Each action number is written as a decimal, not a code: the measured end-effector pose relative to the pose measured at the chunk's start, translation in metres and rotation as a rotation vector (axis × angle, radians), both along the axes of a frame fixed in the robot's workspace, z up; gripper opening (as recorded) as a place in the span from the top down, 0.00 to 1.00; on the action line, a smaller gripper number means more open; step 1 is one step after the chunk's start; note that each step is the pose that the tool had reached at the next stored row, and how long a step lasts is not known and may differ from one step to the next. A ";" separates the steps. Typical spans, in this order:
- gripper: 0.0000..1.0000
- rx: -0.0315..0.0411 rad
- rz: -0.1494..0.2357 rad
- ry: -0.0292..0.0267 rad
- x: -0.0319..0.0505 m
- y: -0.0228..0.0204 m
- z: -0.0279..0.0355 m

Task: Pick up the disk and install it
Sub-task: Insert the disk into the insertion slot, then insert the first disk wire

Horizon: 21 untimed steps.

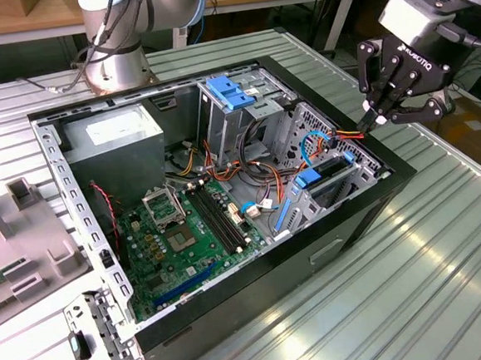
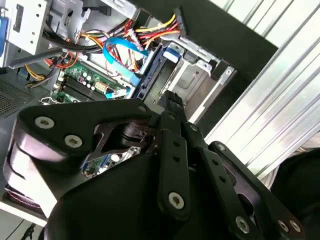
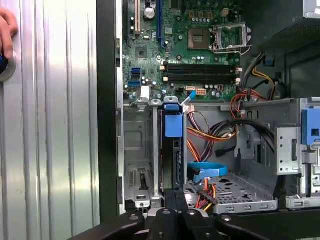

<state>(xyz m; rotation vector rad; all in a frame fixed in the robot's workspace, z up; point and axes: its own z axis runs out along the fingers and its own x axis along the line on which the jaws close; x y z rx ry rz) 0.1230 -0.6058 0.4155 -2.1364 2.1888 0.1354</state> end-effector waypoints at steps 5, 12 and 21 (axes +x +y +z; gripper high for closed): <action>0.89 0.0000 0.000 0.0174 0.0143 0.0032 -0.0071; 0.89 -0.0001 0.001 0.0174 0.0145 0.0033 -0.0070; 0.89 -0.0004 0.029 0.0174 0.0146 0.0033 -0.0070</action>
